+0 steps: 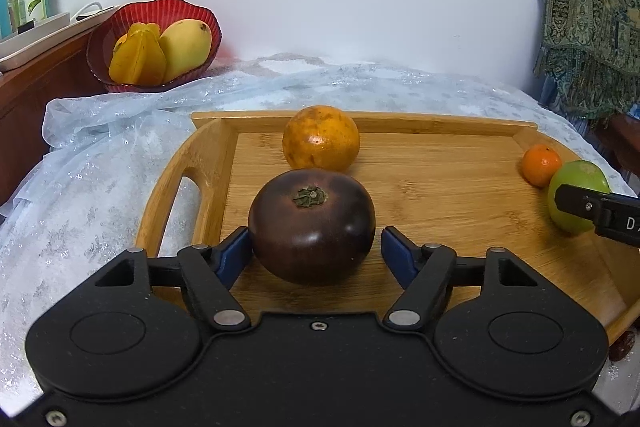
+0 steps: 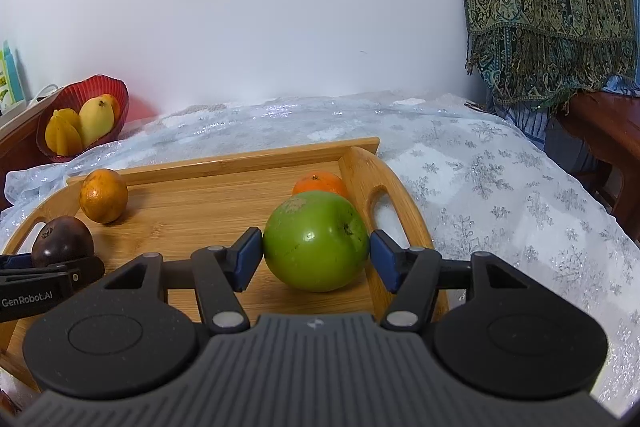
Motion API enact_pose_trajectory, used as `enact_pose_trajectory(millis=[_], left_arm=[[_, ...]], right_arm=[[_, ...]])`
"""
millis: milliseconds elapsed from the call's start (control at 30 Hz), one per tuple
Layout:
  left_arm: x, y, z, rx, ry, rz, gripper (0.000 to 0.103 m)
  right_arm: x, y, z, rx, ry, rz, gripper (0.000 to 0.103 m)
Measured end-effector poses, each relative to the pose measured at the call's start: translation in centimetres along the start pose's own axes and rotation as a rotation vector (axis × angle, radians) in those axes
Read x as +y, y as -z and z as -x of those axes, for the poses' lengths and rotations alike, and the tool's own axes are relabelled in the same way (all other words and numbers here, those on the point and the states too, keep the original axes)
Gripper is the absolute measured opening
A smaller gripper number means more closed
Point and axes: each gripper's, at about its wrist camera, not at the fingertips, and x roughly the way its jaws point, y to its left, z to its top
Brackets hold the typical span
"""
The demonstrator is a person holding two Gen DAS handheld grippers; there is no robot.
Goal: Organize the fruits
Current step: 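Open the left gripper to release the purple fruit while the right releases the green apple, then withdraw both grippers from the tray toward the mandarins on the cloth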
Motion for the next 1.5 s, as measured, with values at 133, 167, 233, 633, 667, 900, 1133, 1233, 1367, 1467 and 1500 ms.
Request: enact_pose_trajectory(millis=[133, 167, 233, 633, 667, 900, 1133, 1233, 1367, 1467, 1500], left_arm=[[0.1, 0.0, 0.1, 0.001, 0.006, 0.006, 0.073], [0.1, 0.0, 0.2, 0.0, 0.008, 0.008, 0.076], [0.0, 0.0, 0.4, -0.002, 0.012, 0.009, 0.078], [-0.1, 0.2, 1.3, -0.019, 0.027, 0.003, 0.088], [0.0, 0.2, 1.4, -0.022, 0.026, 0.005, 0.089], [0.6, 0.1, 1.9, -0.03, 0.024, 0.029, 0.091], [0.9, 0.2, 2.3, -0.034, 0.026, 0.038, 0.092], [0.9, 0.2, 2.5, -0.034, 0.028, 0.037, 0.093], [1.1, 0.2, 2.9, -0.04, 0.025, 0.044, 0.094], [1.4, 0.2, 3.3, -0.046, 0.024, 0.059, 0.094], [1.6, 0.3, 3.4, -0.048, 0.025, 0.065, 0.094]], right_arm=[[-0.1, 0.1, 0.0, 0.002, -0.002, -0.009, 0.069], [-0.1, 0.1, 0.1, 0.003, -0.003, -0.012, 0.071], [-0.1, 0.1, 0.1, 0.005, -0.003, -0.016, 0.073], [0.1, 0.5, -0.1, 0.024, -0.009, -0.025, 0.087], [0.2, 0.5, -0.1, 0.026, -0.008, -0.023, 0.087], [0.2, 0.7, -0.1, 0.035, -0.002, -0.027, 0.088], [0.6, 1.0, 0.0, 0.037, 0.002, -0.007, 0.089], [0.6, 0.9, 0.2, 0.034, -0.008, -0.012, 0.089], [0.4, 0.8, 0.8, 0.01, -0.027, -0.024, 0.089], [0.1, 0.8, 1.7, -0.015, -0.042, -0.047, 0.09], [0.0, 0.8, 2.0, -0.022, -0.048, -0.057, 0.09]])
